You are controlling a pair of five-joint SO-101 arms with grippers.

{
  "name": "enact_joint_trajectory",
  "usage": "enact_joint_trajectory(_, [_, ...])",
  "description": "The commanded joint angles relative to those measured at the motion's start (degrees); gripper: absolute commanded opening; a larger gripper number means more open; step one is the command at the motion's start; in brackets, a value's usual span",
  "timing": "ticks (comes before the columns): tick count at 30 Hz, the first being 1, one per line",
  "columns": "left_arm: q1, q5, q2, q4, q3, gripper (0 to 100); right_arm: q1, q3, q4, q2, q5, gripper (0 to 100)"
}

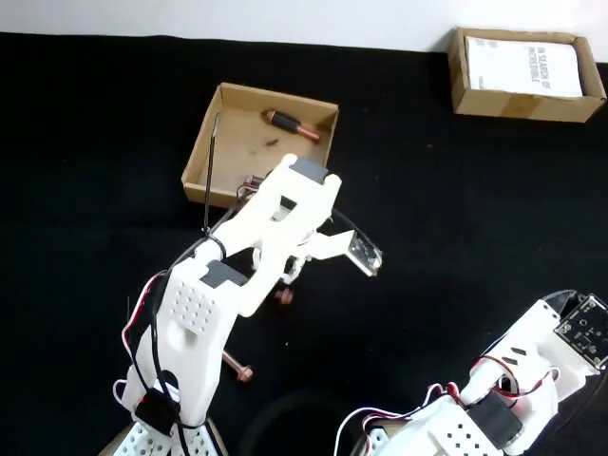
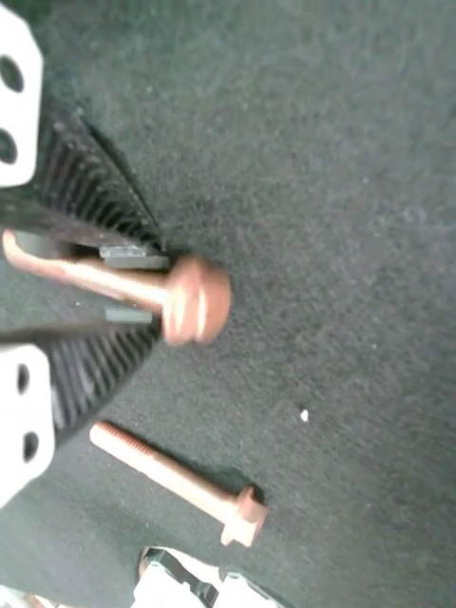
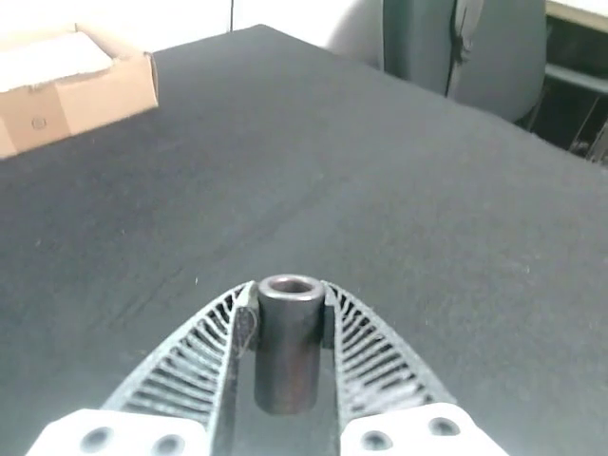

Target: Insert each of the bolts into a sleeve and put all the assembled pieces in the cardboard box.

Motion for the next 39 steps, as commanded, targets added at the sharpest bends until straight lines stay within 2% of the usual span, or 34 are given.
enact_joint_trajectory(1, [0.0, -9.7, -0.1, -0.2, -0.7, 1, -0.7, -0.8, -1.7, -0.8, 0.6, 0.7])
enact_joint_trajectory(5, [0.0, -7.6, -0.1, -0.1, -0.7, 1, -0.7, -2.0, -1.5, -0.7, 0.5, 0.7])
enact_joint_trajectory(9, [0.8, 2.2, -0.8, 0.0, -1.5, 1, -1.0, -2.4, 1.1, -0.7, -0.3, 0.7])
enact_joint_trajectory(13, [2.2, 15.8, -4.4, 0.1, -6.3, 1, -4.4, -2.4, 7.9, -0.7, -8.3, 0.7])
enact_joint_trajectory(18, [4.1, 42.7, -11.2, 0.1, -14.5, 1, -16.0, -3.5, 12.6, -0.7, -15.4, 0.7])
enact_joint_trajectory(20, [4.6, 50.5, -14.4, 0.1, -18.2, 1, -21.7, -4.4, 14.4, -0.7, -17.8, 0.7])
enact_joint_trajectory(27, [4.5, 68.3, -27.6, 0.1, -22.1, 1, -40.5, -4.7, 14.8, -0.7, -19.0, 0.7])
enact_joint_trajectory(30, [4.4, 78.0, -33.3, 0.1, -22.1, 1, -47.7, -4.5, 14.7, -0.7, -15.6, 0.7])
enact_joint_trajectory(35, [4.6, 90.5, -42.0, 0.0, -22.1, 1, -54.3, -4.4, 10.2, -0.3, -15.6, 0.7])
enact_joint_trajectory(39, [3.9, 94.8, -50.9, 0.2, -21.7, 1, -57.1, -4.4, 5.8, -0.2, -15.3, 0.7])
